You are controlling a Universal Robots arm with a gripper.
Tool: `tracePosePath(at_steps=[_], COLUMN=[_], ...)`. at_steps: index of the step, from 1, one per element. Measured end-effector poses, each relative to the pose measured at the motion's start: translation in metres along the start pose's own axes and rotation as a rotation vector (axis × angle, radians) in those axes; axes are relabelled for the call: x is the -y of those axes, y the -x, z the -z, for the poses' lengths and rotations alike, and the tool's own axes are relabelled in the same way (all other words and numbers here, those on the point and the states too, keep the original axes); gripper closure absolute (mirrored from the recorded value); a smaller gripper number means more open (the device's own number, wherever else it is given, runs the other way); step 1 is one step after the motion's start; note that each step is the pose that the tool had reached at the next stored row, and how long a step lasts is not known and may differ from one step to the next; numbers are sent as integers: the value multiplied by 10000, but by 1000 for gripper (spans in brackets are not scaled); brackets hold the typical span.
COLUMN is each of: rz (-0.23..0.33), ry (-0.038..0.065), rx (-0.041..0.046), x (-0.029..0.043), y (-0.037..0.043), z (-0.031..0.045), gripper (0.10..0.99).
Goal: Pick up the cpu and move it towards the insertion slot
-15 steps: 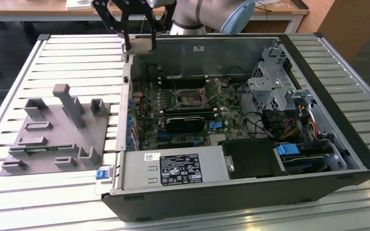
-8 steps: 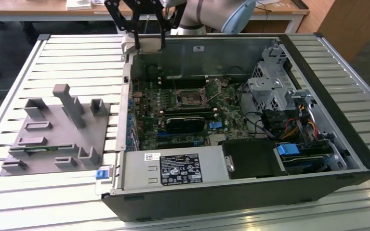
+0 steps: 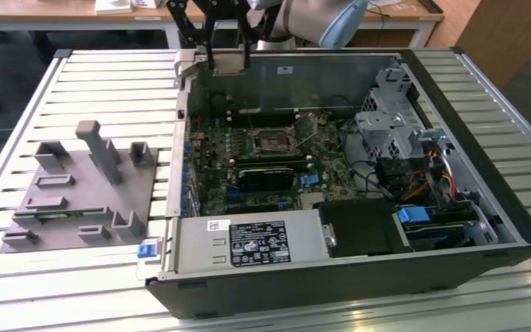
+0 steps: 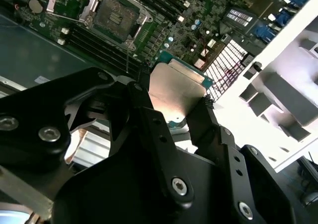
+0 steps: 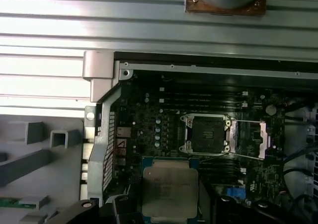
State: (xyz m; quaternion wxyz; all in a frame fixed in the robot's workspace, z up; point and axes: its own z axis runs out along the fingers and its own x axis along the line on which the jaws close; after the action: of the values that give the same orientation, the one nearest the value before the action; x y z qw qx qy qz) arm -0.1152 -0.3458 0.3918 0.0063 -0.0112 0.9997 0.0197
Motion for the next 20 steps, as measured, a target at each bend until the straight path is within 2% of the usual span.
tracePosePath(at_steps=[14, 20], rz=[-9, -25], ry=[16, 18], rx=[19, 20], x=[-119, -149], y=[196, 342], z=[-31, -56], gripper=[541, 541])
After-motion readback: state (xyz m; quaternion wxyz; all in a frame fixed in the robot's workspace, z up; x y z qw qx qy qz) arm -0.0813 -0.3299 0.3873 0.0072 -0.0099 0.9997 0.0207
